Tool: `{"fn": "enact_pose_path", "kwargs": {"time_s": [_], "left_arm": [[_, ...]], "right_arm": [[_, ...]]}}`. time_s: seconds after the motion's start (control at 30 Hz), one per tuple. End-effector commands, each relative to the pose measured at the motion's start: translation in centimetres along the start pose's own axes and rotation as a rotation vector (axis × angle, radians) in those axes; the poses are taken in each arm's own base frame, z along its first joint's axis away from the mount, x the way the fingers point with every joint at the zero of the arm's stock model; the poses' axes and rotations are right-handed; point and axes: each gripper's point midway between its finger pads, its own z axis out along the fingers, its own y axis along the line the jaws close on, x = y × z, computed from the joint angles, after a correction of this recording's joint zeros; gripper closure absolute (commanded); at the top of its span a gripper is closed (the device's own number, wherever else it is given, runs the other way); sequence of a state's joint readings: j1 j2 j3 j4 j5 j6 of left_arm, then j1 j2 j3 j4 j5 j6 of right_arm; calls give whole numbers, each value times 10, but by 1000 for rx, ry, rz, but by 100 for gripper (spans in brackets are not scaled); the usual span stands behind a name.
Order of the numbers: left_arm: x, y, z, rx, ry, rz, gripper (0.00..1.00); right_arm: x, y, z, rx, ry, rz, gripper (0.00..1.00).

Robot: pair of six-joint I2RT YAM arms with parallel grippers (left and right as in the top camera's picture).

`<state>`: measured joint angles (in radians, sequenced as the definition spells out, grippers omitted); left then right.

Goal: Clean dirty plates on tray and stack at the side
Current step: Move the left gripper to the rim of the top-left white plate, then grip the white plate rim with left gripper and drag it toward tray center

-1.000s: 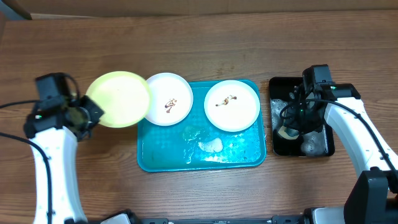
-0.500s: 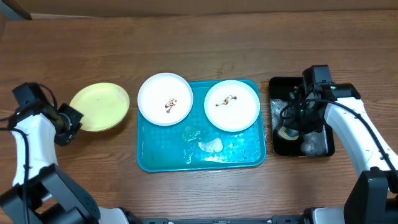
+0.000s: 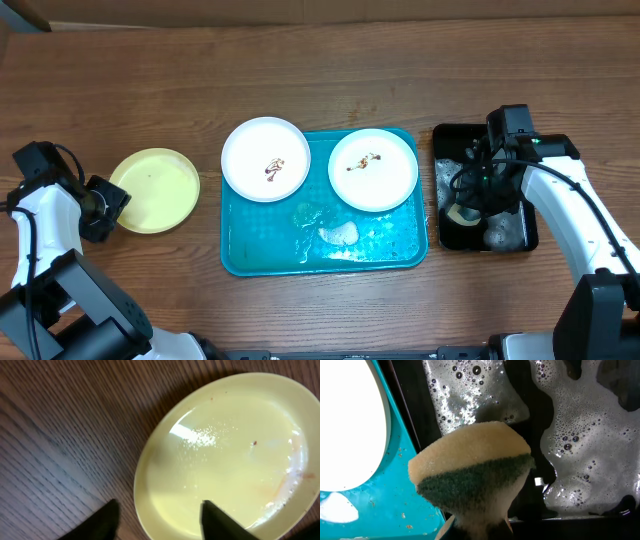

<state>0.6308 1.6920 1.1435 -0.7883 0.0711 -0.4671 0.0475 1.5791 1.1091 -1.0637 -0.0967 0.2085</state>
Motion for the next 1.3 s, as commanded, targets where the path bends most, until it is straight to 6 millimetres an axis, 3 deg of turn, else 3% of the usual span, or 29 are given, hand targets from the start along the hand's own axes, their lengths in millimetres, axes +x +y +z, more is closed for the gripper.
{"fn": "enact_pose_path", "kwargs": {"time_s": [0.0, 0.13, 0.33, 0.47, 0.6, 0.8, 1.03, 1.27], "left_arm": [[-6, -15, -13, 78, -16, 5, 39], [-6, -57, -45, 262, -37, 84, 37], [13, -138, -95, 440, -194, 524, 30], [43, -183, -98, 486, -255, 825, 28], [74, -219, -88, 519, -275, 1048, 27], [87, -233, -43, 395, -262, 1111, 28], [93, -222, 10, 288, -167, 1053, 23], [111, -215, 43, 295, -49, 1036, 26]], "right_arm": [[-7, 1, -10, -2, -40, -7, 96], [-7, 1, -10, -1, -40, -7, 96], [-7, 1, -10, -2, -40, -7, 96], [-7, 1, -10, -1, -40, -7, 96], [-6, 0, -9, 0, -36, -6, 96], [-3, 0, -9, 2, -26, -5, 96], [-1, -1, -9, 5, -16, -4, 96], [-1, -1, -9, 5, -16, -3, 96]]}}
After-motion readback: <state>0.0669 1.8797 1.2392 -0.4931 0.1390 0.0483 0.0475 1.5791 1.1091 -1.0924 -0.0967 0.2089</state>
